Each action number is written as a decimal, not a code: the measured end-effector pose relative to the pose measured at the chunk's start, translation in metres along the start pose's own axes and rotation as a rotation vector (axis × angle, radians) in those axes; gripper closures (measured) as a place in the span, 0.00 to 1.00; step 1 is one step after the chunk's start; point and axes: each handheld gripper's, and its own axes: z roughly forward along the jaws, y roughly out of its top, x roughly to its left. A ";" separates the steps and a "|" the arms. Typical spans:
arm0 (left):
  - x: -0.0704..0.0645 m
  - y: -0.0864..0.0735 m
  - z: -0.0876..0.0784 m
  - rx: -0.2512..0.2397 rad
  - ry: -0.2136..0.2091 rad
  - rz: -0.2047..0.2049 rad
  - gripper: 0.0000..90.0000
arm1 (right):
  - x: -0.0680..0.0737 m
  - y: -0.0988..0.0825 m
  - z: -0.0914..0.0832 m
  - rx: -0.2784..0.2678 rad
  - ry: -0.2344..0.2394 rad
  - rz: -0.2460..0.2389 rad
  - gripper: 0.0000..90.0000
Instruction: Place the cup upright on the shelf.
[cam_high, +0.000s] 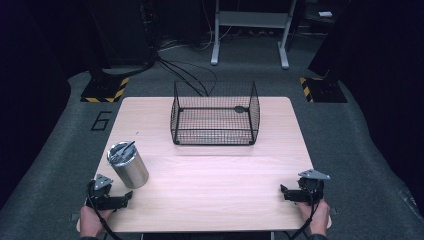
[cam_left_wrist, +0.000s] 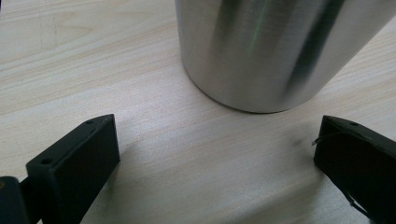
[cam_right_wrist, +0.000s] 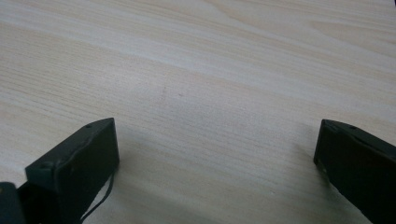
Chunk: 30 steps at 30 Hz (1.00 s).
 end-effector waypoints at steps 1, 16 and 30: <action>0.000 0.000 0.000 -0.002 0.001 0.001 0.00 | -0.001 0.000 0.000 -0.004 0.003 -0.007 0.00; 0.000 0.000 0.000 0.000 0.001 0.005 0.00 | 0.000 0.000 0.001 -0.006 0.003 0.004 0.00; -0.004 0.004 -0.008 -0.057 -0.032 0.000 0.00 | 0.000 0.001 0.001 -0.006 0.002 0.003 0.00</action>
